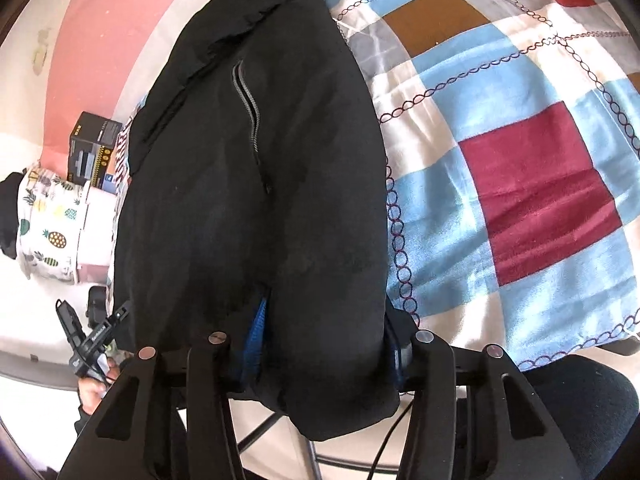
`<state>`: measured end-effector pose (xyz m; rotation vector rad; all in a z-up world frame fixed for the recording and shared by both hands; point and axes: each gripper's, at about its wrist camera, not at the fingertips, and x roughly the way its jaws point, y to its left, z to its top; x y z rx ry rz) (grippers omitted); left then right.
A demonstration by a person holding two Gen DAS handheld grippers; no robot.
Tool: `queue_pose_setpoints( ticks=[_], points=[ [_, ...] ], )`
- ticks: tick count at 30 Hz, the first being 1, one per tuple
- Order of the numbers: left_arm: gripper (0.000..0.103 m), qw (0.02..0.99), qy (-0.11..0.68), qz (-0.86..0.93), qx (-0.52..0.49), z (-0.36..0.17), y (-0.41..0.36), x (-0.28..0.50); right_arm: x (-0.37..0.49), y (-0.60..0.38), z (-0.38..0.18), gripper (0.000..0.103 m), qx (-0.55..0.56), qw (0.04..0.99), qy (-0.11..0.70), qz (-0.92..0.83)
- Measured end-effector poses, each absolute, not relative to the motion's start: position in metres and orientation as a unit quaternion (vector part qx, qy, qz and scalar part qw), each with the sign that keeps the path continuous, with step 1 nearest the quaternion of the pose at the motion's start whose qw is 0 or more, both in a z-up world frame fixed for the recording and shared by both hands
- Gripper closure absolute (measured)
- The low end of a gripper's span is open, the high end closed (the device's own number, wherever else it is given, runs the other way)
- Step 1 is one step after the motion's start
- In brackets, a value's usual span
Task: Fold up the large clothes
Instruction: 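Fold the jacket side inward with the right tool while the left tool grips the hem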
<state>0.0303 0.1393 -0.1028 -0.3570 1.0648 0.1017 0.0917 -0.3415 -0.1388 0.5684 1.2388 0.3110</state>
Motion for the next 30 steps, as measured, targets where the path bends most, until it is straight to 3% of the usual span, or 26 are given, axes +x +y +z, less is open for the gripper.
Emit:
queue_pose_setpoints(
  ticks=[2,5,30],
  points=[
    [0.079,0.847,0.499,0.043,-0.179,-0.097,0.142,0.027,0.09,-0.343,-0.134,0.072,0.269,0.767,0.564,0.147],
    [0.085,0.852,0.491,0.032,-0.178,-0.086,0.14,0.023,0.086,-0.34,-0.12,0.076,0.263,0.779,0.548,0.152],
    [0.088,0.884,0.381,-0.037,-0.266,0.02,0.175,0.035,0.105,-0.348,-0.014,0.08,0.284,0.831,0.436,0.199]
  ],
)
